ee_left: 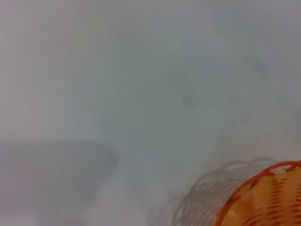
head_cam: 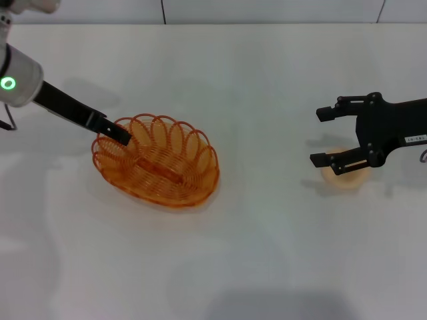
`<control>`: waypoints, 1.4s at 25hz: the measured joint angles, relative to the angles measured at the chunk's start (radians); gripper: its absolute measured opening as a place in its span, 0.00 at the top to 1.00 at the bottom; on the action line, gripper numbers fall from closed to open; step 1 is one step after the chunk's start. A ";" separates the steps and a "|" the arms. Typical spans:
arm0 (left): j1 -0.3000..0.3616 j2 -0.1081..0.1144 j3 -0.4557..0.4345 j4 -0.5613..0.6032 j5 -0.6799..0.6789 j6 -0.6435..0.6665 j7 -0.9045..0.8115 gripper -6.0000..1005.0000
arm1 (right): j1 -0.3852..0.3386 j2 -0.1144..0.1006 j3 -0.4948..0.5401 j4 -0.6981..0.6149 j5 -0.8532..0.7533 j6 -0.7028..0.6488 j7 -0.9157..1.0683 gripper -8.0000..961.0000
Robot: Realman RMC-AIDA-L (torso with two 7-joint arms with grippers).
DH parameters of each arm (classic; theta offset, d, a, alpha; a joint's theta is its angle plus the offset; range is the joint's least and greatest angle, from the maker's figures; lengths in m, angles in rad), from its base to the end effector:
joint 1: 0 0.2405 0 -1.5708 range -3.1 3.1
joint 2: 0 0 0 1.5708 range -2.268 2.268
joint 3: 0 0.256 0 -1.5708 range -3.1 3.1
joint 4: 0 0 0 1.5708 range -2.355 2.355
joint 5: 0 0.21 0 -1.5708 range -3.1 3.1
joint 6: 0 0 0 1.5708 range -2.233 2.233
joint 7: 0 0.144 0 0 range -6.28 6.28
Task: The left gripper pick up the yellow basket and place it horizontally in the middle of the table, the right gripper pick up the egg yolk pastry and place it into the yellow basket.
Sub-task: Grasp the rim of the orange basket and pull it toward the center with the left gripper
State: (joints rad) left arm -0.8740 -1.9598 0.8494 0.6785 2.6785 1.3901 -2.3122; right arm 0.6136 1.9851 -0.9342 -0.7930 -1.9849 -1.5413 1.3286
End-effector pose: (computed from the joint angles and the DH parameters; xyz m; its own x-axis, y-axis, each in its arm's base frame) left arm -0.2442 0.4147 0.0298 0.5882 0.8072 -0.0495 0.7310 -0.5569 -0.3943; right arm 0.2251 0.3645 0.0243 0.9598 -0.0562 -0.2748 -0.1155 -0.9719 -0.2049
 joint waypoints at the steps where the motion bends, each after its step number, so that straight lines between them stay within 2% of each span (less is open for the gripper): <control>1: -0.003 -0.003 0.002 -0.007 0.000 -0.007 0.000 0.15 | 0.000 0.000 0.000 0.000 0.000 0.000 0.000 0.13; 10: -0.005 -0.014 0.013 -0.024 0.002 -0.029 0.000 0.17 | 0.000 0.001 0.000 -0.002 0.000 0.012 -0.005 0.13; 21: -0.005 -0.027 0.029 -0.021 0.001 -0.033 0.001 0.63 | -0.011 0.001 0.007 0.001 0.000 0.025 -0.012 0.14; 26: -0.005 -0.028 0.028 -0.016 -0.006 -0.033 -0.007 0.81 | -0.024 0.001 0.013 -0.006 0.006 0.023 -0.013 0.14; 29: -0.002 -0.038 0.022 0.000 -0.012 -0.029 -0.017 0.92 | -0.029 0.001 0.013 -0.008 0.010 0.022 -0.014 0.14; 35: 0.049 -0.065 0.021 0.108 -0.079 0.023 -0.071 0.92 | -0.050 -0.004 0.015 -0.011 0.029 0.021 -0.035 0.14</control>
State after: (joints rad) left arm -0.8254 -2.0249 0.8704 0.7862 2.5997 1.4129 -2.3835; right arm 0.5634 1.9811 -0.9194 -0.8037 -1.9558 -1.5203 1.2935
